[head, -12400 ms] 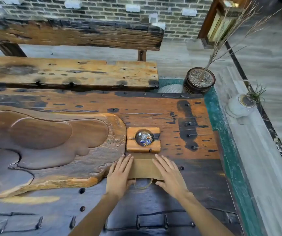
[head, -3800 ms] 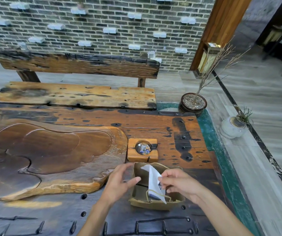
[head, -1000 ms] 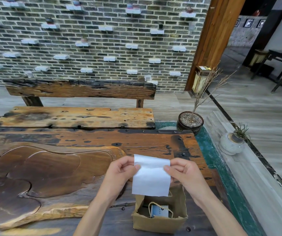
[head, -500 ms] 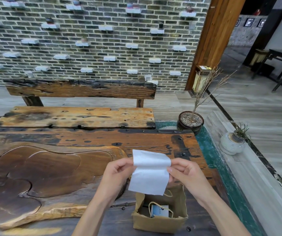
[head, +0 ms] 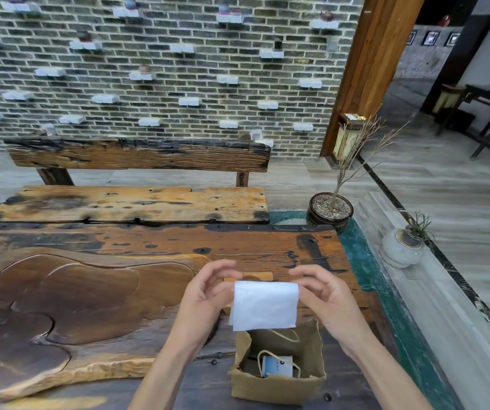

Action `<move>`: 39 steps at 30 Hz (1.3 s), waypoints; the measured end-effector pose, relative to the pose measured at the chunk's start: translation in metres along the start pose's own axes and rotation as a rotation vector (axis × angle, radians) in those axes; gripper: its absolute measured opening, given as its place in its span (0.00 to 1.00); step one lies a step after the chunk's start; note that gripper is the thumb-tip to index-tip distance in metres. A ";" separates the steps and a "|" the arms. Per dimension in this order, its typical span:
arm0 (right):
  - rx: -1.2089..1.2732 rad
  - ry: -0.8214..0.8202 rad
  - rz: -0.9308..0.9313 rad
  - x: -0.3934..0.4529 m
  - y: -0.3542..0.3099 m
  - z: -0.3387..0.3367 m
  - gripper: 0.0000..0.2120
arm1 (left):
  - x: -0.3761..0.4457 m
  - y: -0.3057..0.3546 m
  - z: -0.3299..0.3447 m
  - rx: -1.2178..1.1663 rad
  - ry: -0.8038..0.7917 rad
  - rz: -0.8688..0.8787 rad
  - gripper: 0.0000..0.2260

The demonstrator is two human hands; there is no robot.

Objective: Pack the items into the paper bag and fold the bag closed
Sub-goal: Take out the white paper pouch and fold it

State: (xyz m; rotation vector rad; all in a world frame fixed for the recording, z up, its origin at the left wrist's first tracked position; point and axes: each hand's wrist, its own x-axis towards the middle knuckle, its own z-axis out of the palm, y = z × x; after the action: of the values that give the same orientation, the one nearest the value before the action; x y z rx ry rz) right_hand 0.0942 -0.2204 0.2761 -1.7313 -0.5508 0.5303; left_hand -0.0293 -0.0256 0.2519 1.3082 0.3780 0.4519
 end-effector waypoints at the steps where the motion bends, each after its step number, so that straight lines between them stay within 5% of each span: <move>1: -0.005 0.014 -0.001 0.001 0.000 0.000 0.11 | 0.000 0.001 0.001 -0.013 0.007 -0.009 0.15; 7: -0.015 0.073 -0.004 0.003 0.003 0.002 0.12 | -0.005 0.007 0.013 -0.211 0.080 -0.151 0.11; 19: -0.147 0.130 -0.040 -0.001 0.007 0.012 0.14 | -0.010 -0.002 0.029 -0.178 0.066 -0.199 0.07; 25: 0.045 0.175 0.070 0.001 0.006 0.013 0.14 | -0.009 -0.002 0.028 -0.140 0.072 -0.204 0.09; 27: 0.148 0.149 0.139 0.001 0.004 0.014 0.09 | -0.008 -0.001 0.026 -0.133 0.059 -0.199 0.09; 31: 0.077 0.043 0.210 0.003 0.006 0.017 0.18 | -0.008 0.000 0.025 -0.118 0.022 -0.202 0.10; 39: -0.025 0.046 0.182 0.004 0.003 0.020 0.11 | -0.008 0.000 0.025 -0.094 0.007 -0.199 0.10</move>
State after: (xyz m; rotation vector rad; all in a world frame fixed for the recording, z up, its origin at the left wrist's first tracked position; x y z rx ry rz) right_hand 0.0859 -0.2034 0.2688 -1.8236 -0.3707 0.6118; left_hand -0.0228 -0.0506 0.2579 1.1648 0.4824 0.3029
